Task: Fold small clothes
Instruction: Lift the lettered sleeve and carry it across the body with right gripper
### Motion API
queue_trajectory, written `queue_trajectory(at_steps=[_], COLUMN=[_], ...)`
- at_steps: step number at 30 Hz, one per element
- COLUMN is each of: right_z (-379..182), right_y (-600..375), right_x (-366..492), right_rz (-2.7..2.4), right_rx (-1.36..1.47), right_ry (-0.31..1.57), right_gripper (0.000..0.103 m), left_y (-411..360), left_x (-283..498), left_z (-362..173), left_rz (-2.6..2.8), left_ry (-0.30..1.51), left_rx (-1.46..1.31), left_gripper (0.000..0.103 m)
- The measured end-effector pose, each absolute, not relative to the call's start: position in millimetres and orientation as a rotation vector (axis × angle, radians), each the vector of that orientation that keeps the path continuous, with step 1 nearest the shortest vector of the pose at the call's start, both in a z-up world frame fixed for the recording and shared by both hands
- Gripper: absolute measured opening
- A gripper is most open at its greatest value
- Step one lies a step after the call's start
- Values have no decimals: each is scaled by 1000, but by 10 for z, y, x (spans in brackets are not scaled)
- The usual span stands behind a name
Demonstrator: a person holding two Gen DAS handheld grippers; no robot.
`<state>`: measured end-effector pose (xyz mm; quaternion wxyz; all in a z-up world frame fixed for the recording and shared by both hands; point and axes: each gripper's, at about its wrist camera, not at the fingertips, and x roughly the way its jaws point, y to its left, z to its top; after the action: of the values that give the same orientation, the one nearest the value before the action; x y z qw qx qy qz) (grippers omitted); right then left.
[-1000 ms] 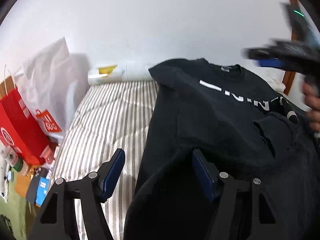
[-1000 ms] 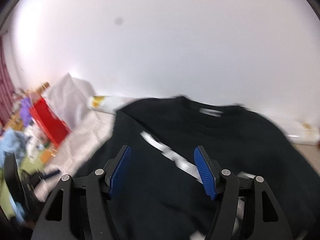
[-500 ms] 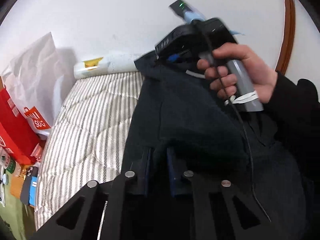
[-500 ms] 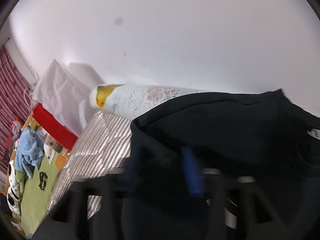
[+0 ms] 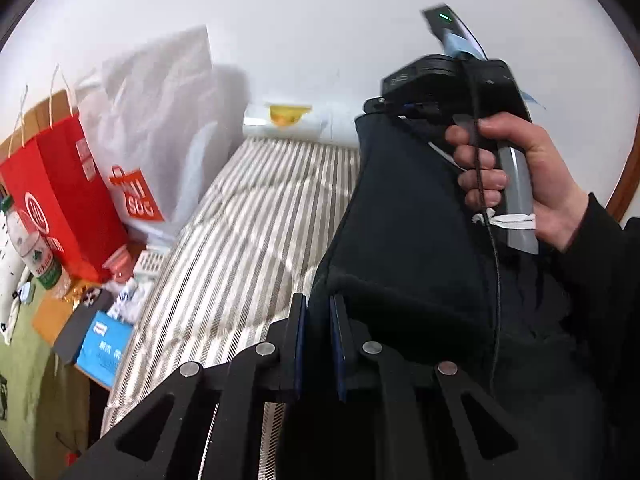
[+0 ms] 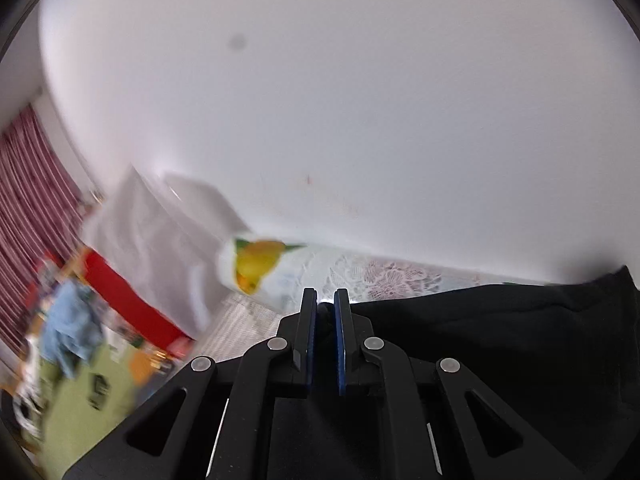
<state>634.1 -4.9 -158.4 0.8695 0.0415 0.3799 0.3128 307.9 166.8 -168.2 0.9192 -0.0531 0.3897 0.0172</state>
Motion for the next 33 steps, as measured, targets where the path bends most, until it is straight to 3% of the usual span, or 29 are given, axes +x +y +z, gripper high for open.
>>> queue_trajectory(at_steps=[5,7,9,11,15,19,28,33], right_z=[-1717,-1619,-1479,-1332,-1184,-1143,-1530,-1626], right_y=[57,-18,-190,-428,-934,-1495,-1945,-1878], right_x=[6336,6297,6181,5956,5491,5010,4221,4094], right_rz=[633,652,656,629,578,521,378,398], right_rx=[16,50,74,55,16,14,-141,-173], right_ry=[838,864,856,807,772,758,758,769], right_gripper=[12,24,46,50,54,63,68,69], left_y=[1615,1621,1635,1669,1734,1699,1521,1488], left_x=[3100,3108,3119,3117,3036,2921,3099,3159], left_z=[-1692,-1690,-1693,-1686,-1566,-1415,-1652,-1734], left_rz=[62,59,50,40,-20,-75,-27,-14], left_ry=[814,831,846,856,812,713,818,861], left_rx=[-73,-81,-96,-126,-228,-262,-164,-127], left_gripper=[16,20,26,29,38,55,55,62])
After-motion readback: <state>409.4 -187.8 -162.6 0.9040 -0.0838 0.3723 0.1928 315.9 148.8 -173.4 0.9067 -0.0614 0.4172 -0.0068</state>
